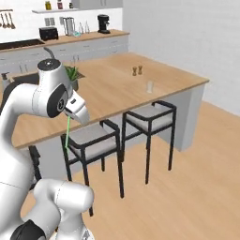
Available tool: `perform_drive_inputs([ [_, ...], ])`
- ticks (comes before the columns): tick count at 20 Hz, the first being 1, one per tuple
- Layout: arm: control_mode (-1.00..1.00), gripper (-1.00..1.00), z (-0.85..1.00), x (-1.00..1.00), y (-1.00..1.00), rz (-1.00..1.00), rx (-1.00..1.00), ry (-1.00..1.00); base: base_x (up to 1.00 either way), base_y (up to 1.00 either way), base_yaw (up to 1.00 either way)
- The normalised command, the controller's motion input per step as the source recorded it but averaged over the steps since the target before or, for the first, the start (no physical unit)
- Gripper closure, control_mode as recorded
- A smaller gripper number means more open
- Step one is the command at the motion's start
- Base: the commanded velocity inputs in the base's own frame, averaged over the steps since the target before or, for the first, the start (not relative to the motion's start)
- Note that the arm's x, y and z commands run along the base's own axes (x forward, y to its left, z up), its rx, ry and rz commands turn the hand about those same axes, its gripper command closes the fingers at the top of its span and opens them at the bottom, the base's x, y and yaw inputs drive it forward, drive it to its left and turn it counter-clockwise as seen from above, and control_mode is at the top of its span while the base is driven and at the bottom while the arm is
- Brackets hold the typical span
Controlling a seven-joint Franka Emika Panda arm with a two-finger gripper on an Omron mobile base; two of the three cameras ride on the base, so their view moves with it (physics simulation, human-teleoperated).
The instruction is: Take a straw from the drawer in front and place it inside the glass cup on the dining counter.
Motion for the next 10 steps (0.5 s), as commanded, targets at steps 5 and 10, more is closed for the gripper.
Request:
perform_drive_inputs([
  [5, 1.00, 1.00, 0.00, 0.00, 0.00, 0.00, 0.00, 0.00, 0.81, -0.89, 0.48],
  [10, 1.00, 1.00, 0.00, 0.00, 0.00, 0.00, 0.00, 0.00, 0.59, -0.98, 0.46],
])
